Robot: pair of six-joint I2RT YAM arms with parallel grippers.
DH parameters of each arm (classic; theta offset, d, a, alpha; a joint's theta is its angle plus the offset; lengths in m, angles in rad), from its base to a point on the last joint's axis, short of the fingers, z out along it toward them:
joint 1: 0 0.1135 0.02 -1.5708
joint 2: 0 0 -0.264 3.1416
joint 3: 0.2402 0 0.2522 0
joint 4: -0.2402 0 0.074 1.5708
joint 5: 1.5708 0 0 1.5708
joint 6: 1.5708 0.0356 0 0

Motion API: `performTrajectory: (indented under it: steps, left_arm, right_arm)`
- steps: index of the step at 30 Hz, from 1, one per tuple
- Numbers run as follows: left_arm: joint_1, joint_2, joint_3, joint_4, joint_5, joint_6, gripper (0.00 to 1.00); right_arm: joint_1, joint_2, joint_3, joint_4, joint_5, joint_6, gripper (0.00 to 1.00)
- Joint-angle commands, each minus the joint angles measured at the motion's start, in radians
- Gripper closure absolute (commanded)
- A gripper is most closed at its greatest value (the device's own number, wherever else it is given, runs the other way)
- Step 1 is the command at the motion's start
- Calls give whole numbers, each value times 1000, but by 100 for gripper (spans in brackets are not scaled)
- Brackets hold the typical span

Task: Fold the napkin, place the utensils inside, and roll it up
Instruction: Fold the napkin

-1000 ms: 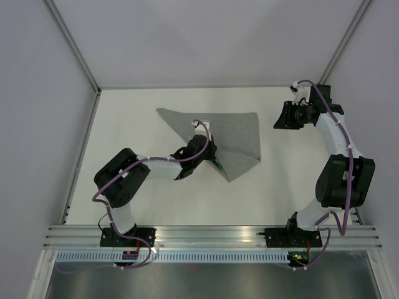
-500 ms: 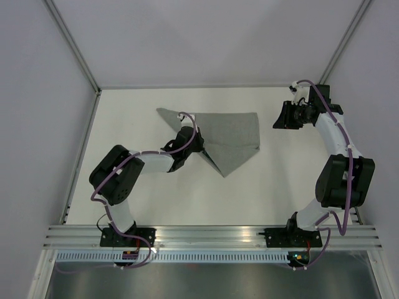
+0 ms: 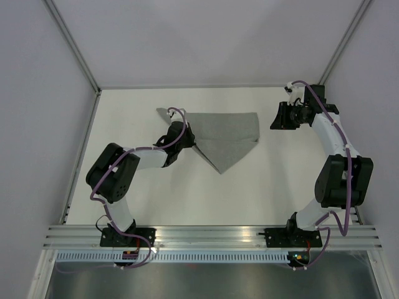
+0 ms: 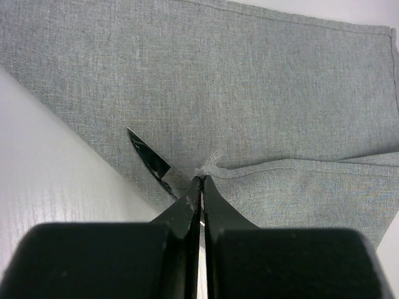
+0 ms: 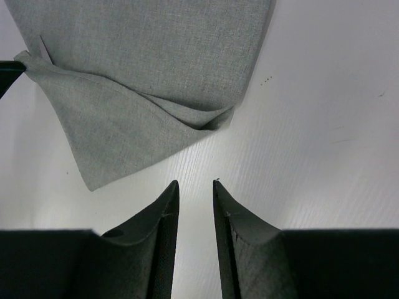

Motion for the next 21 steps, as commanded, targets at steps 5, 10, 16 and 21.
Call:
performTrajectory:
  steps: [5,10,16,21]
  left_arm:
    - [41,-18,42,5,33,-45,98]
    - [54,-16,39,5,36,-45,98]
    - [80,-12,40,4,50,-44,98]
    - [95,0,42,5,62,-48,98]
  right_arm:
    - [23,-4,-2,31,30,-3,66]
    - [36,0,-4,34,42,-6,66]
    - [49,5,-2,34,53,-6,66]
    - [54,8,-4,35,59,-6,66]
